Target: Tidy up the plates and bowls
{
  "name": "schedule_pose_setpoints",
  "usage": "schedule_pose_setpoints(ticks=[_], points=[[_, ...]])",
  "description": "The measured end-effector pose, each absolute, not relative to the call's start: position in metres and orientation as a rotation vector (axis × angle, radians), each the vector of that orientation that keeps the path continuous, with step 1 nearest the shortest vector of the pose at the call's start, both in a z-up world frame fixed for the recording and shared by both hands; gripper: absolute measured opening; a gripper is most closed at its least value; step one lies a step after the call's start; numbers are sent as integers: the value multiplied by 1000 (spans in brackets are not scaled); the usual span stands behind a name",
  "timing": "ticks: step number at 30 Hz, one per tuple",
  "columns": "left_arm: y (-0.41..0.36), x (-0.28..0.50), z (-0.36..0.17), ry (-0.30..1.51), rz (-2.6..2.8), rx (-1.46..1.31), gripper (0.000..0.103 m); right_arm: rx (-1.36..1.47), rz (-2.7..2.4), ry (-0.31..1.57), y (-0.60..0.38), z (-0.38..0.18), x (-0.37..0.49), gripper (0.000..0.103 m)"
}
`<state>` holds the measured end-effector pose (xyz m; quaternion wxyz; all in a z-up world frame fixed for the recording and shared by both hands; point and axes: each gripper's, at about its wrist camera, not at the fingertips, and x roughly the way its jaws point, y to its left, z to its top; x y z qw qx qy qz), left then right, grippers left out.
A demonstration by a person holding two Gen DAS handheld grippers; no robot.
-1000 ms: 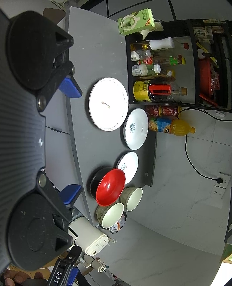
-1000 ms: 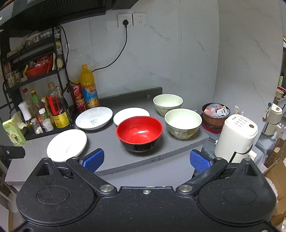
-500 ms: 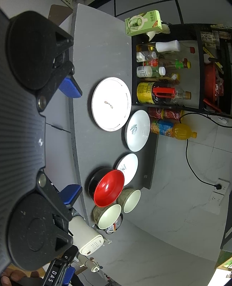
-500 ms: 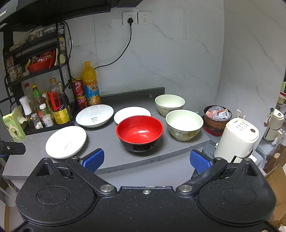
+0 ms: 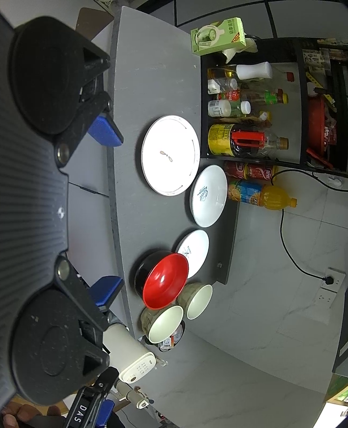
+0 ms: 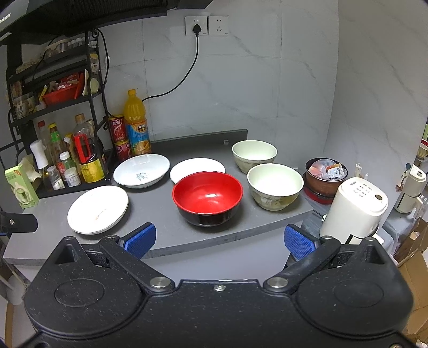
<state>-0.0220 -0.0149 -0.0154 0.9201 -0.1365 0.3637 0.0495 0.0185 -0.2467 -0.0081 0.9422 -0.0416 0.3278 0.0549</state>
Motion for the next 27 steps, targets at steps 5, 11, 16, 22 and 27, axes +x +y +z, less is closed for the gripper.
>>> schedule_pose_setpoints(ticks=[5,11,16,22,27], points=[[-19,-20,-16,754,109,-264,102,-88,131,666,-249,-9,18,103],[-27,-17,-17,770,117,-254,102,-95,140,671,-253,-11,21,103],[-33,-9,-18,777,114,-240,102,-88,134,677,-259,-11,27,103],[-41,5,-19,783,112,-226,102,-73,132,684,-268,-15,41,103],[-48,21,-22,795,103,-213,102,-59,123,686,-277,-17,56,103]])
